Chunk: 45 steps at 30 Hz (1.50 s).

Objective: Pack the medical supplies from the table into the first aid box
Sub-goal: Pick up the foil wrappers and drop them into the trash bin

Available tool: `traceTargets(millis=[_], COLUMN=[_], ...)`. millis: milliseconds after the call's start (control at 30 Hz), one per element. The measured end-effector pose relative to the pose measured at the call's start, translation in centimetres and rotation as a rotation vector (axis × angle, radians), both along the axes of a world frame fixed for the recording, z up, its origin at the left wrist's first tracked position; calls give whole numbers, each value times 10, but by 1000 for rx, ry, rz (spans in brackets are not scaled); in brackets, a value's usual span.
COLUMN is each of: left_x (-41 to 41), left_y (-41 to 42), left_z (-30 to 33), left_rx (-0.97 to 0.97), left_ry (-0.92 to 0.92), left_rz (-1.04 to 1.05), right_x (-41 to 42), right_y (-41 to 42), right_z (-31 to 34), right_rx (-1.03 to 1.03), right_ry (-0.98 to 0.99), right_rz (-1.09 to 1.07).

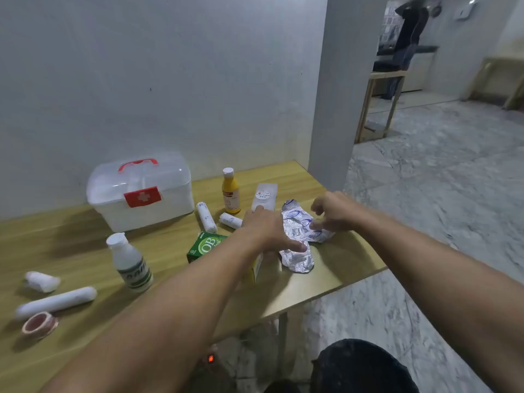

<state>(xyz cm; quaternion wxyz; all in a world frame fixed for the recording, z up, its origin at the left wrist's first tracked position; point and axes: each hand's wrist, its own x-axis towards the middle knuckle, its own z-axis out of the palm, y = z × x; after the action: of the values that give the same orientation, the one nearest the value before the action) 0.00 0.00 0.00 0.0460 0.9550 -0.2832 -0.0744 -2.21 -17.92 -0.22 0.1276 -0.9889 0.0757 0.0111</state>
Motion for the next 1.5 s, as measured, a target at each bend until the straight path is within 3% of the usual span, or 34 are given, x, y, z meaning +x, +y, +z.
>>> traceTargets(millis=[100, 333, 600, 833, 967, 1233, 1500], left_x=[2, 7, -1, -36, -79, -152, -170], left_y=[-7, -19, -26, -68, -103, -162, -163], left_z=[-5, -8, 1, 29, 32, -19, -123], left_rx=[84, 2, -441, -702, -703, -555, -384], left_ry=[-47, 58, 118, 229, 320, 338, 406], left_rz=[4, 132, 237, 108, -30, -227, -120], right_x=[5, 7, -18, -101, -160, -253, -269], right_y=[0, 4, -28, -83, -110, -136, -123], right_z=[-7, -12, 3, 48, 55, 7, -87], right_rx=[-23, 67, 219, 433, 433, 394, 457], right_ry=[32, 81, -42, -109, -123, 60, 237], right_rz=[-13, -184, -343, -451, -529, -655, -658])
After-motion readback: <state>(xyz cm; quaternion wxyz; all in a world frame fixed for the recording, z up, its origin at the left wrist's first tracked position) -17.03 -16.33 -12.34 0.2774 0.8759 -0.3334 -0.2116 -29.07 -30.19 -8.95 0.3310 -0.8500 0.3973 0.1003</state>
